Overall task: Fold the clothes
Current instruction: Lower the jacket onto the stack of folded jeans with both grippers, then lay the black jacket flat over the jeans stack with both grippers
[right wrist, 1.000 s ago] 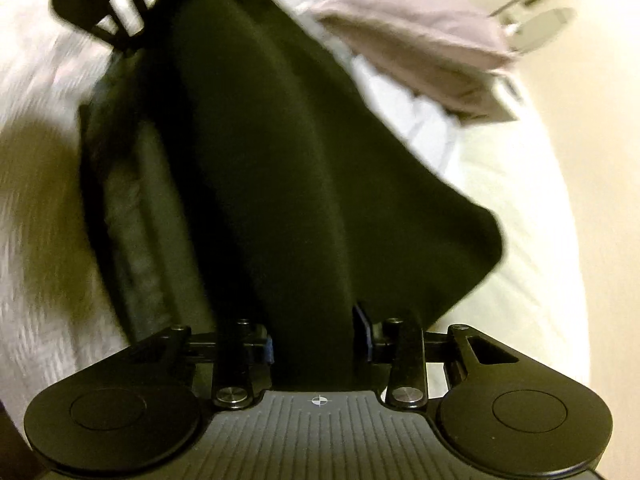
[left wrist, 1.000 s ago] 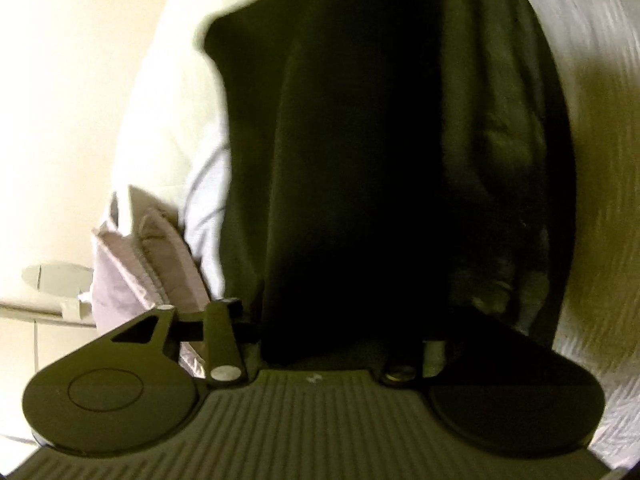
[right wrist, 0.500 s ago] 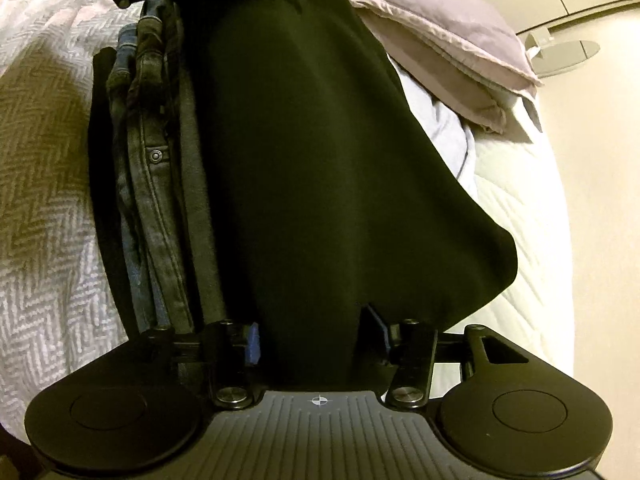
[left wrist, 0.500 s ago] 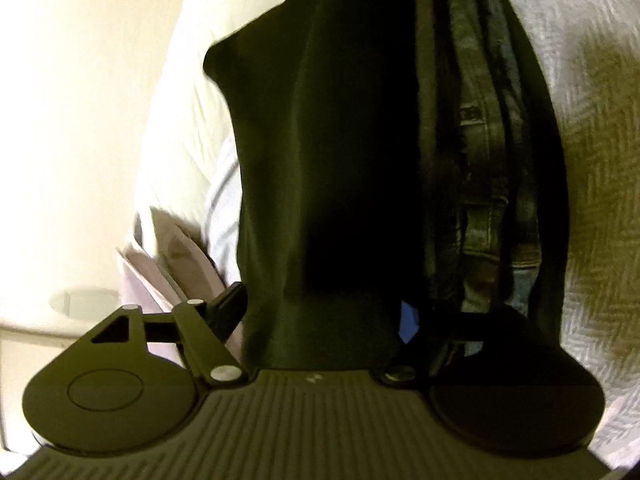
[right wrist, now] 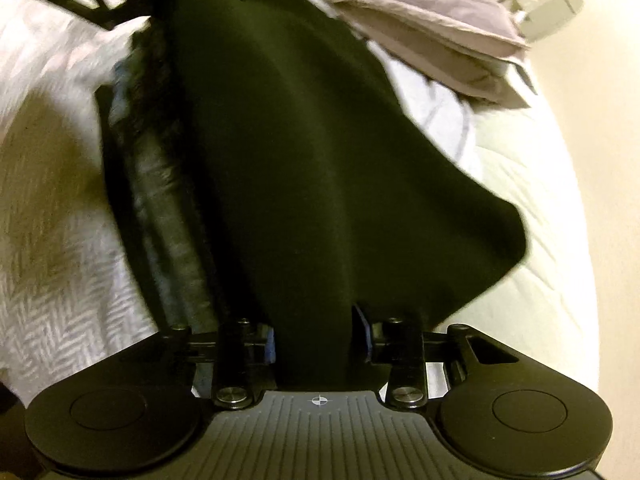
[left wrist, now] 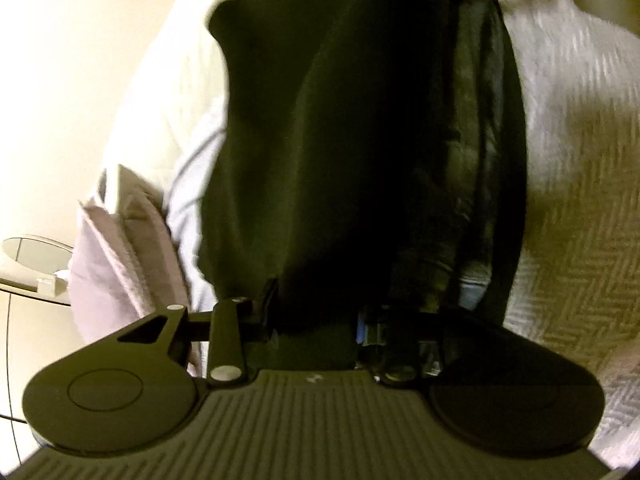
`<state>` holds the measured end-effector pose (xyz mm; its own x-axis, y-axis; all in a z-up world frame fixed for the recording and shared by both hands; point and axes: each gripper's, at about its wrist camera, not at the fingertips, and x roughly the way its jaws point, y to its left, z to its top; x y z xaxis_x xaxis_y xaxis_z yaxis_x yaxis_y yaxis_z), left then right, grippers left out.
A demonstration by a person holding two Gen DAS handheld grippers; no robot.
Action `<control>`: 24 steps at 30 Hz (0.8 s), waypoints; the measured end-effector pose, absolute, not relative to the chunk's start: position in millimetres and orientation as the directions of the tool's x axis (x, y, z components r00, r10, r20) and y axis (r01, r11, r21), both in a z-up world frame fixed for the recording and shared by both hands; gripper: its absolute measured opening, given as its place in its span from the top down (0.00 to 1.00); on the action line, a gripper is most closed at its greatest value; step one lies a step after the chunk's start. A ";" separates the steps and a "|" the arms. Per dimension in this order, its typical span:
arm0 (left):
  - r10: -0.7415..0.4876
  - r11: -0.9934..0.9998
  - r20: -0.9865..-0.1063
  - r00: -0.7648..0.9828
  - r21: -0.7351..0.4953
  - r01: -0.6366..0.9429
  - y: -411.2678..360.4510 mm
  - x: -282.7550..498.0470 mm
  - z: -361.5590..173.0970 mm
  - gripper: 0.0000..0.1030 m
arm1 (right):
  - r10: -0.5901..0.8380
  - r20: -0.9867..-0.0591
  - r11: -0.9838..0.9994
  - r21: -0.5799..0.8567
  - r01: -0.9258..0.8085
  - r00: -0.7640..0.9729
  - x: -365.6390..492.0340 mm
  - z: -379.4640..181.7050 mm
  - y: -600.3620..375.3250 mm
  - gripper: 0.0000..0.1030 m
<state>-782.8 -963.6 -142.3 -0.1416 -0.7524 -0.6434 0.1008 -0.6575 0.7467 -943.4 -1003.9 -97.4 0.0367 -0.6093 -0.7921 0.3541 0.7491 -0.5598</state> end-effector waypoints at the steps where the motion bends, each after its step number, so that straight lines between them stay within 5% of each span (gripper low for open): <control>1: -0.756 -0.653 -0.639 -0.139 0.752 0.094 -962.5 -783.4 -147.1 0.70 | -0.610 -0.791 0.750 -0.562 0.348 0.036 -942.2 -99.1 -1004.5 0.65; 9: -0.747 -0.663 -0.650 -0.138 0.743 0.092 -948.1 -784.9 -130.2 0.63 | -0.606 -0.794 0.764 -0.568 0.307 0.038 -946.5 -95.1 -999.0 0.53; 24: -0.681 -0.716 -0.706 -0.195 0.587 0.377 -1043.7 -779.4 -31.1 0.66 | -0.555 -0.795 0.623 -0.202 0.756 0.245 -952.1 11.2 -1097.6 0.52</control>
<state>-779.4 -1043.7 -31.1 -0.1948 -0.6808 -0.7061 0.3774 -0.7165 0.5867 -952.1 -1097.6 11.2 0.2450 -0.5547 -0.7951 0.7557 0.6230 -0.2018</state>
